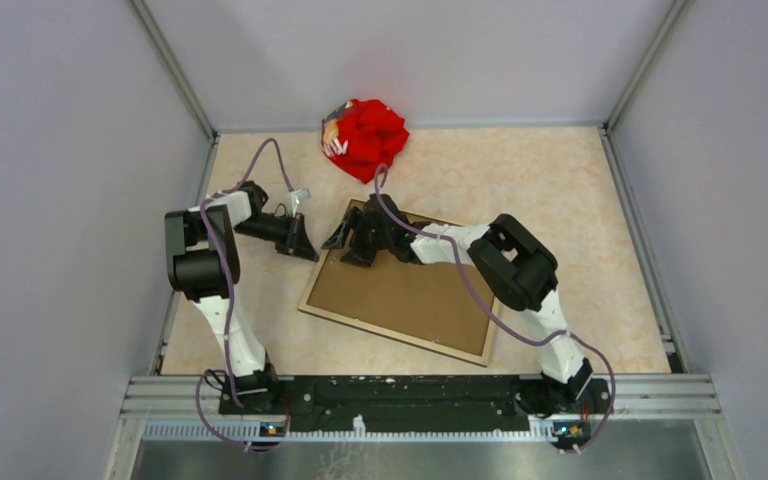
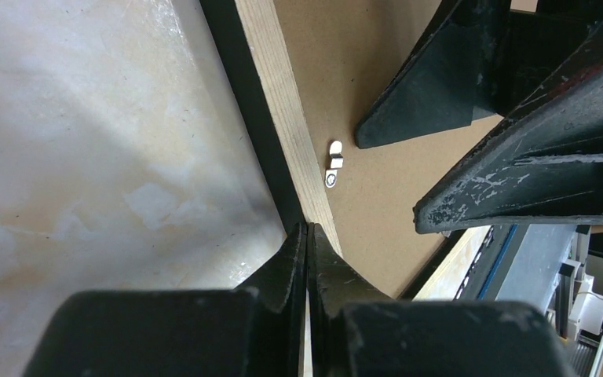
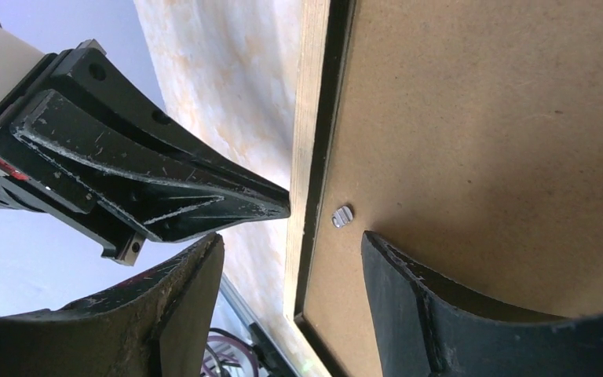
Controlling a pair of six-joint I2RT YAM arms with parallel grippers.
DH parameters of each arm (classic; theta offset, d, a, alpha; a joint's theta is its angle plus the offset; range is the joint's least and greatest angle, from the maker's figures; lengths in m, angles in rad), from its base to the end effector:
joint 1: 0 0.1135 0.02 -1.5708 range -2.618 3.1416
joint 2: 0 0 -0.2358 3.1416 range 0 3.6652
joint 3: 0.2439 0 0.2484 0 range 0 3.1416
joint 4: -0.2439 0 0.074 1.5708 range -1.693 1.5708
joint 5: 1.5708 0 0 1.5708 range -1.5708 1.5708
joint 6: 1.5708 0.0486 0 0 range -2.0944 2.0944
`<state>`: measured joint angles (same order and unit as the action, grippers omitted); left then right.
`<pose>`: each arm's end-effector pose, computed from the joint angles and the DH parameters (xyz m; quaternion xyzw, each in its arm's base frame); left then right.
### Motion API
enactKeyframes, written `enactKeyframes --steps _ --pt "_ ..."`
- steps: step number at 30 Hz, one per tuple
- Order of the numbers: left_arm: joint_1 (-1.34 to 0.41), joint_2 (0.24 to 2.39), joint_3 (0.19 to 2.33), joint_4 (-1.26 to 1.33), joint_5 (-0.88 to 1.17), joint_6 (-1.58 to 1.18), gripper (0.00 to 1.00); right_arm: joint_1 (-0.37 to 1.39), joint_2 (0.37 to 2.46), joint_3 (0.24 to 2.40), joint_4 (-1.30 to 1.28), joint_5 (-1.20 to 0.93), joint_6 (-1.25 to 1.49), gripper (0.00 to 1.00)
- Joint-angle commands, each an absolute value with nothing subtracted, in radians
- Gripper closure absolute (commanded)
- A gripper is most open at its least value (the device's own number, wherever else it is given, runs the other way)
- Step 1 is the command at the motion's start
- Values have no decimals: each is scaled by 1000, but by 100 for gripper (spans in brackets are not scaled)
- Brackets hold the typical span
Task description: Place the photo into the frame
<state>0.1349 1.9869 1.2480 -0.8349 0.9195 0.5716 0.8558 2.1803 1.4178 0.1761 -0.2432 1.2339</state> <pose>0.3358 0.0066 0.1077 0.1935 0.8750 -0.4168 0.1522 0.3004 0.3638 0.1167 0.1081 0.8700 0.4593 0.1430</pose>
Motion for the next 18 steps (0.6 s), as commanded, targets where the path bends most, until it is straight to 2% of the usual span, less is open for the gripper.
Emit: enactKeyframes --steps 1,18 --pt "125 1983 1224 -789 867 587 96 871 2201 1469 207 -258 1243 35" --pt "124 1975 1225 -788 857 591 96 874 2240 1501 212 -278 1262 36"
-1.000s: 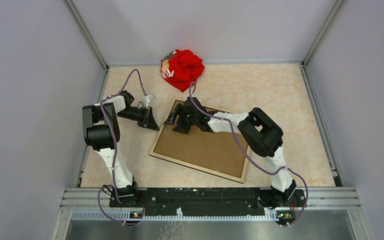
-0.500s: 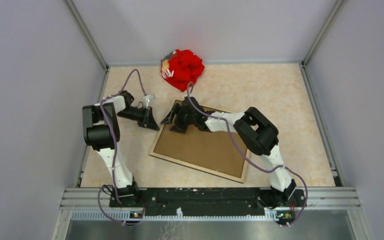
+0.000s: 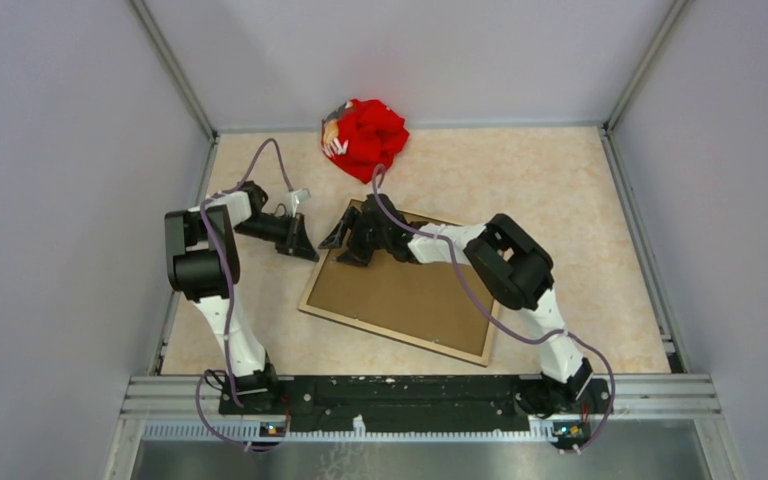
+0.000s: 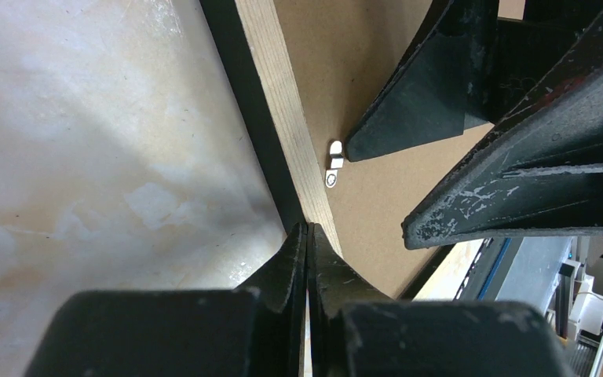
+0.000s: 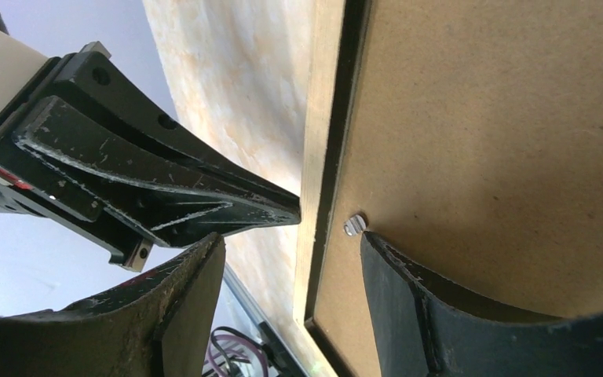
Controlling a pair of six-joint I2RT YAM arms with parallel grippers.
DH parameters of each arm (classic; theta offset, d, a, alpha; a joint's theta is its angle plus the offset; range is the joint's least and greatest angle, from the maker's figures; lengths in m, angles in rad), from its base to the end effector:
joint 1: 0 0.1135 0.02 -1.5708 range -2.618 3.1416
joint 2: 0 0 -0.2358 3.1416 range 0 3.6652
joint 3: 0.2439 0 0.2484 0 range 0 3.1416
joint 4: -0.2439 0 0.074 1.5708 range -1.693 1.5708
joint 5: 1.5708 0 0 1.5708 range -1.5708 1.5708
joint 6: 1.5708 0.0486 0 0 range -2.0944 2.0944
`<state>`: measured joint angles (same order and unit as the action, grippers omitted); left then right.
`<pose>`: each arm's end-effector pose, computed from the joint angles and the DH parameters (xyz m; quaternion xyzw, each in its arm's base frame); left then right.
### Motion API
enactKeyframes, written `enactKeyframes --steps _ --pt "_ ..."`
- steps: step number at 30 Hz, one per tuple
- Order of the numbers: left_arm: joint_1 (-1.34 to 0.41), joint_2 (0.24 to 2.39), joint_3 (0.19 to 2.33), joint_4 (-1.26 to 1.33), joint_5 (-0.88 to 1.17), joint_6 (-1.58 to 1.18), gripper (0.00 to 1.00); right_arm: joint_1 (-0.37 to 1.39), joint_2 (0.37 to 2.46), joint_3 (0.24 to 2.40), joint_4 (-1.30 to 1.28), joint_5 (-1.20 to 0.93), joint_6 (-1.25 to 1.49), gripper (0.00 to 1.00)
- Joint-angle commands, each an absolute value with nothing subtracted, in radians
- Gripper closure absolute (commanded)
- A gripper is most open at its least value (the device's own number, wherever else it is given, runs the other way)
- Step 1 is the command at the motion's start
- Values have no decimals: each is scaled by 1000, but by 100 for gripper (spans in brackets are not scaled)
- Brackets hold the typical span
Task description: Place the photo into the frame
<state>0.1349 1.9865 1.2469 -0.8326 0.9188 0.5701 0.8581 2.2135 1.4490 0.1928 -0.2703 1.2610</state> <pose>0.3357 0.0066 0.1076 0.1932 0.8752 -0.4164 0.1525 0.3030 0.3705 0.1133 0.1108 0.8651 0.4718 0.1291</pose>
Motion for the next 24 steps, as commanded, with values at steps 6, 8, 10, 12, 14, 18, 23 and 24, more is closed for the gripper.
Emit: enactKeyframes --steps 6,8,10,12,14,18,23,24 --pt "124 1980 1230 -794 859 592 96 874 2263 1528 209 -282 1265 36" --pt "125 1980 1229 -794 856 594 96 874 2264 1534 203 -278 1262 36" --pt "125 1980 1228 -795 856 594 96 874 2269 1542 197 -278 1258 36" --pt "126 1982 1229 -795 855 597 96 874 2274 1551 188 -278 1252 36" --pt "126 1983 1227 -798 856 598 96 874 2279 1557 184 -279 1249 36" --pt "124 1982 1226 -798 857 600 96 874 2287 1570 180 -285 1239 36" --pt "125 1981 1227 -799 852 602 96 872 2282 1578 179 -292 1206 36" --pt "124 1980 1226 -799 851 604 96 873 2278 1578 177 -290 1199 36"
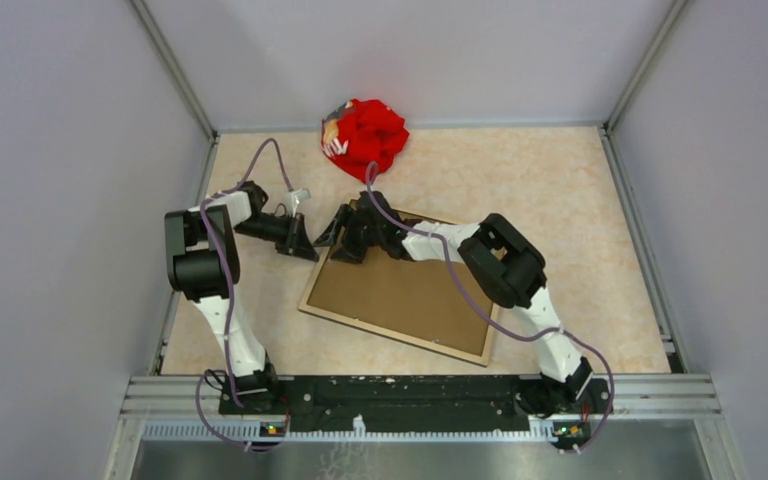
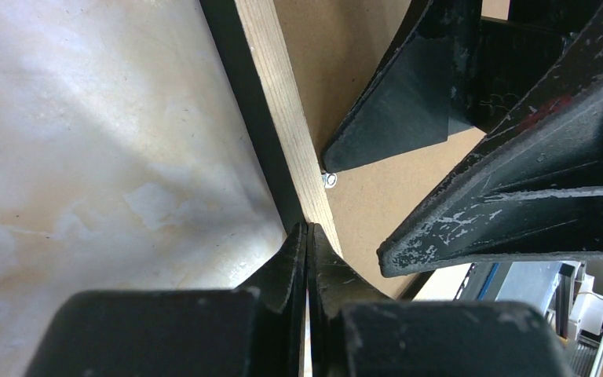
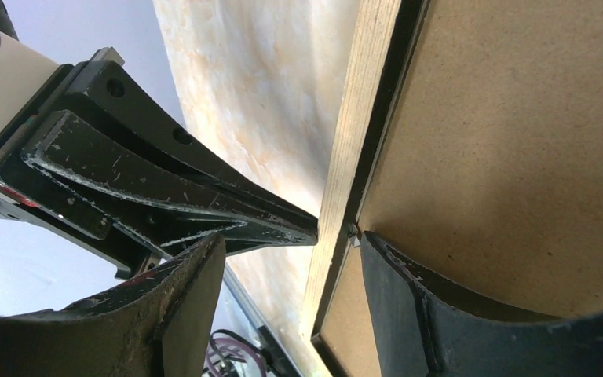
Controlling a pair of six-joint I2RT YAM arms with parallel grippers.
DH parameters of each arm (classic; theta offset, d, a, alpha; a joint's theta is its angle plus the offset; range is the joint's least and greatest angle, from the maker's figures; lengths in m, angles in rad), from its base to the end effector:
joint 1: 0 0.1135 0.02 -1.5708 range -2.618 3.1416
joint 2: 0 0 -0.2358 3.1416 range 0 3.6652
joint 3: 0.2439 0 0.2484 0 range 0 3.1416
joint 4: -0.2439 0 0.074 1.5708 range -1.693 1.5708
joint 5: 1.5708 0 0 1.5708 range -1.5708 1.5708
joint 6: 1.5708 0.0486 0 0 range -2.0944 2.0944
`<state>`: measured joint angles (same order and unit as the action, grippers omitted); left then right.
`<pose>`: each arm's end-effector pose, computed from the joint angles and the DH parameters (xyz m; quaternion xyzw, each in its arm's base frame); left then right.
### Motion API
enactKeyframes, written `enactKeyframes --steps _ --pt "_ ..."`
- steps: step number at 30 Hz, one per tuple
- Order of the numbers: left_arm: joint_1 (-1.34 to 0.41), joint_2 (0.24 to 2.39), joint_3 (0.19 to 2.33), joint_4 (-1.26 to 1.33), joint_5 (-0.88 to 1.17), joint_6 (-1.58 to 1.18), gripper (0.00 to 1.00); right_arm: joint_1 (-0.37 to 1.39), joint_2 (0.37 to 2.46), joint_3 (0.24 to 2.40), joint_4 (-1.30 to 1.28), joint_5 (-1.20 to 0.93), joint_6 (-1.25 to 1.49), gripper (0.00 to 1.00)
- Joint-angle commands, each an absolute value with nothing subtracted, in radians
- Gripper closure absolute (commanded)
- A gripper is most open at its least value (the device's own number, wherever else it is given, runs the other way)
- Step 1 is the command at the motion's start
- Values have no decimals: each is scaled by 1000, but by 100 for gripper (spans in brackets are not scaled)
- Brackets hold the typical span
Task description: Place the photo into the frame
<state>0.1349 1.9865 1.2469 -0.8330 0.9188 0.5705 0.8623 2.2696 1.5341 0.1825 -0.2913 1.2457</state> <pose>0.3357 0.0066 0.1076 0.1933 0.8752 -0.4164 0.1524 0.3104 0.3836 0.1135 0.0952 0.8617 0.4817 0.1280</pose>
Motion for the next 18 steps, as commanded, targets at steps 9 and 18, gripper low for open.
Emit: enactKeyframes --steps 9,18 --pt "124 1980 1228 -801 858 600 96 870 2306 1618 162 -335 1182 36" --pt "125 1981 1231 -804 860 598 95 865 2331 1650 149 -379 1176 36"
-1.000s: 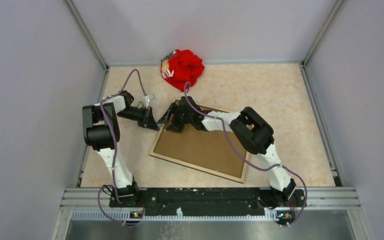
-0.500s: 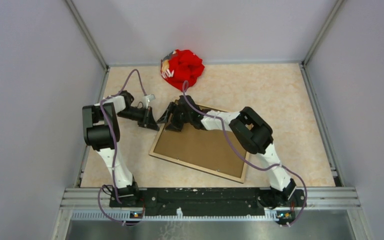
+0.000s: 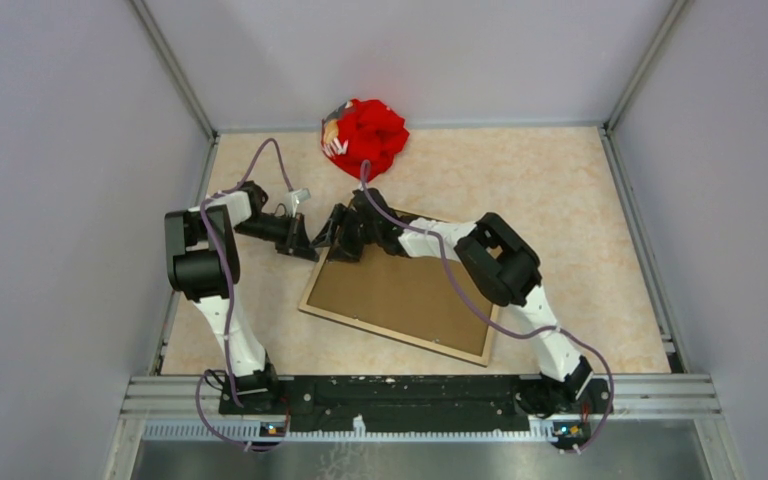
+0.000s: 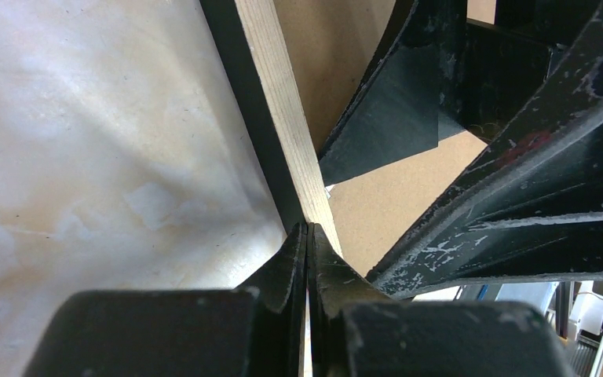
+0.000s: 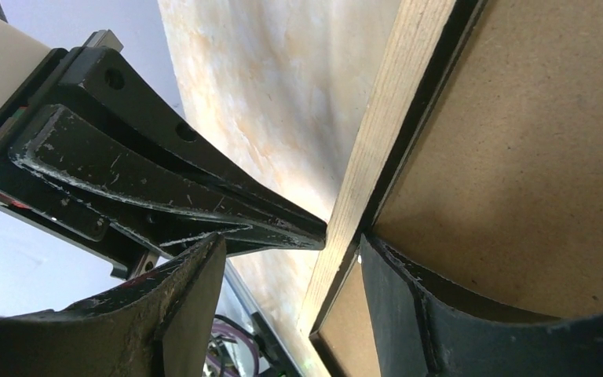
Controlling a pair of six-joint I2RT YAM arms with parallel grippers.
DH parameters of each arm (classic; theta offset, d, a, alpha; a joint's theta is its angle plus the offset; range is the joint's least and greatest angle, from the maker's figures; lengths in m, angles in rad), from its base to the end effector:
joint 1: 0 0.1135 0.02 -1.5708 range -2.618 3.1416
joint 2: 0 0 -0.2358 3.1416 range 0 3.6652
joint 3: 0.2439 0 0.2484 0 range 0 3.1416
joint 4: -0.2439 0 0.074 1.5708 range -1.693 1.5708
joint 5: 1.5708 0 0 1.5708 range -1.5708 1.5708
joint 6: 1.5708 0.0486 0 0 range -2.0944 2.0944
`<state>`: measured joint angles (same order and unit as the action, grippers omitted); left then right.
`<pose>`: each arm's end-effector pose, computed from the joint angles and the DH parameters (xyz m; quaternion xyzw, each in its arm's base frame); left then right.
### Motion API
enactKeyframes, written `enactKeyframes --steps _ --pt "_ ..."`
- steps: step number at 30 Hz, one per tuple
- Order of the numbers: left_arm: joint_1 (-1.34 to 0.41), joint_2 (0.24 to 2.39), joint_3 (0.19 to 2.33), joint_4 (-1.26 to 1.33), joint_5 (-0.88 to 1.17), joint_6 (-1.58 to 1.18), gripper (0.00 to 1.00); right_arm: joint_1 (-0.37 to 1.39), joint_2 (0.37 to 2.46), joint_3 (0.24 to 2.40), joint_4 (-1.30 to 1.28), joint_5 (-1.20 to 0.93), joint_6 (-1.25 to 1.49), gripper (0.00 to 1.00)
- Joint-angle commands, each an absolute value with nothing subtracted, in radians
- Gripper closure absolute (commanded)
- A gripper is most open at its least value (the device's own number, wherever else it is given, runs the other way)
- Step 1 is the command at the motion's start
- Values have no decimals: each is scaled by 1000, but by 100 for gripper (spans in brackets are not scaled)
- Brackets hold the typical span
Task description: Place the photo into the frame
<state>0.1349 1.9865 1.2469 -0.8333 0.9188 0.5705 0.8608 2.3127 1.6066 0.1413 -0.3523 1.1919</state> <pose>0.3357 0.0066 0.1076 0.1932 0.8752 -0.4164 0.1523 0.3150 0.3922 0.1125 0.0588 0.8647 0.4855 0.1145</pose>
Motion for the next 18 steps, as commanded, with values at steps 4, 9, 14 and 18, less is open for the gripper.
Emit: enactKeyframes --steps 4,9,14,18 --pt "124 1979 1241 -808 858 594 95 836 2276 1644 138 -363 1152 36" --pt "129 1968 1265 -814 851 584 94 774 2180 1651 66 -321 1064 34" --pt "134 1963 1287 -826 853 578 94 701 2064 1606 -71 -188 924 33" --pt "135 1959 1281 -826 854 583 94 648 1999 1516 -104 -90 864 32"
